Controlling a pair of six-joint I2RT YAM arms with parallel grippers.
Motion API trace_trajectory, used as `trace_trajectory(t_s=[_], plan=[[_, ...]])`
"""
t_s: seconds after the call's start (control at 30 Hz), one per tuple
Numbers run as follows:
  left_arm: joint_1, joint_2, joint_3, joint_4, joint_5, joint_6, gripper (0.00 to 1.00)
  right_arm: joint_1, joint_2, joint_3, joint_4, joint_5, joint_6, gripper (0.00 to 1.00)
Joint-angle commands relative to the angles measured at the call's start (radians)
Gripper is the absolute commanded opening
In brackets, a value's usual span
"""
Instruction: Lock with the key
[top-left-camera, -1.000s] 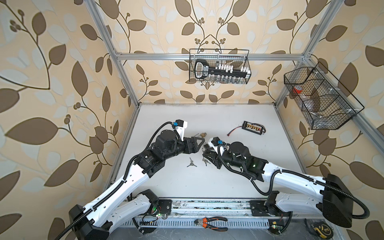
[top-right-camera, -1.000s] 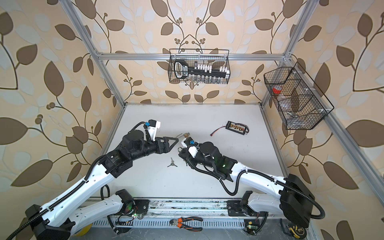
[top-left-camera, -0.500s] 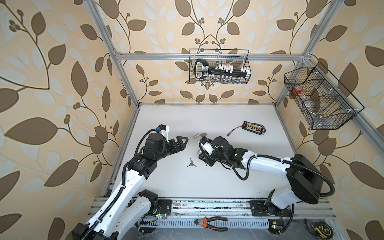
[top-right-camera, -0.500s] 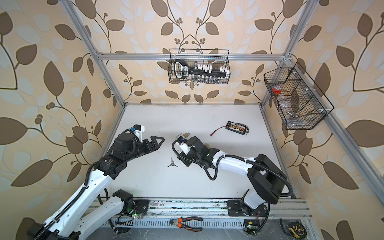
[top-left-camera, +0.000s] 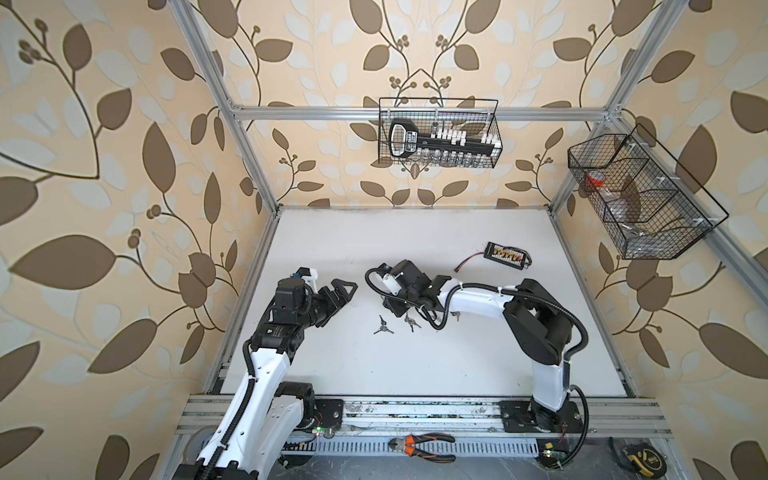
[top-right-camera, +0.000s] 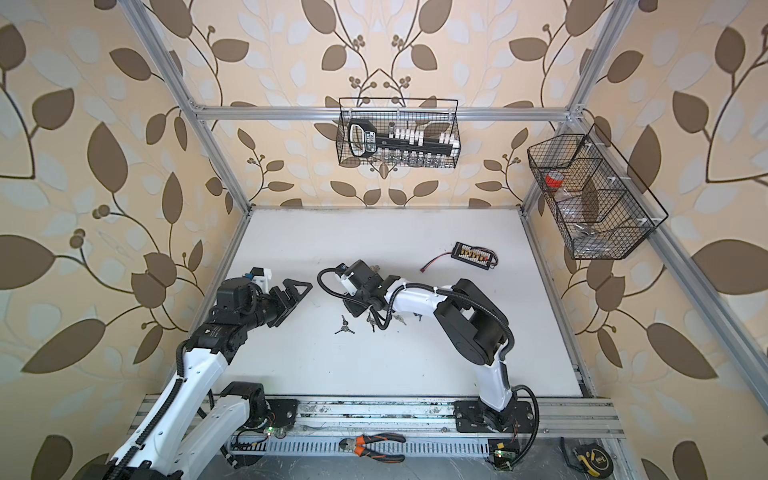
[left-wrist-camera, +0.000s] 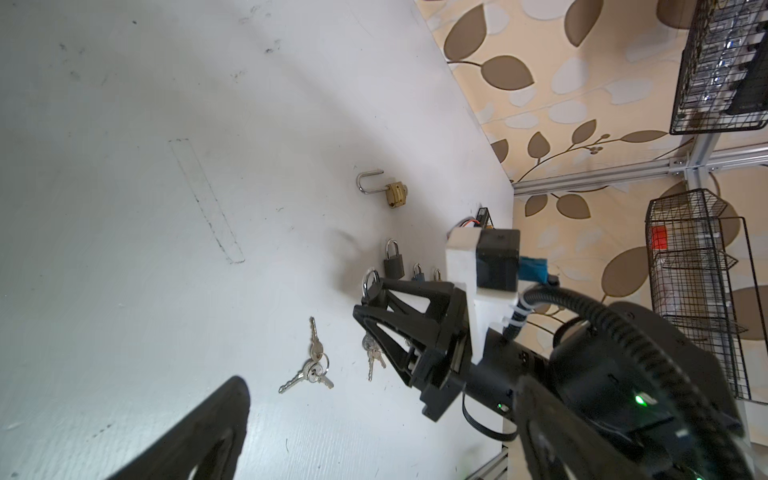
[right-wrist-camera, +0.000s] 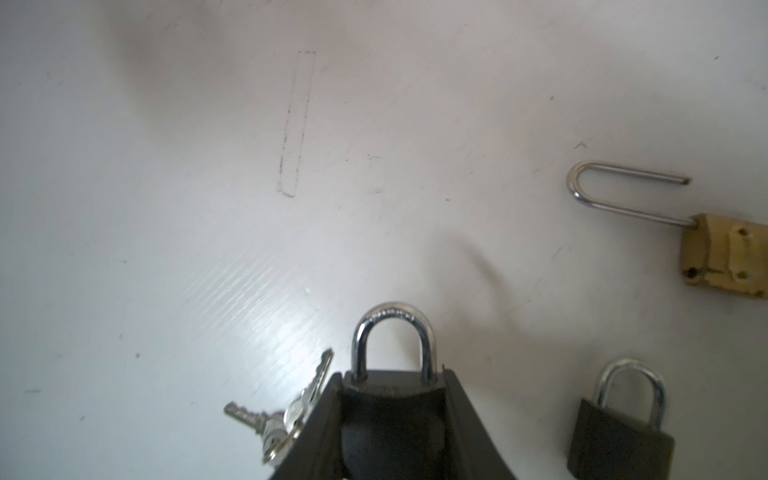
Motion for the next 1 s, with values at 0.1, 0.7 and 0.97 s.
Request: trace_trajectory(t_s=[0.1,0.7,0.97], plan=[[0.022,-0.011,0.016,0.017,0.070,-0.008,0.98,-0.007,0.115,0.163,-0.101,0.056,-0.037,0.00],[0.028,-0.024,0.021,-0.004,0.079,-0.005,0.98,-0.016,0.211,0.262,-0.150,0.048,-0.042,0.31],[0.028,-0.029,0.021,-0.014,0.078,0.003,0.99,-0.018,0.199,0.248,-0.151,0.036,-0.042,0.62]])
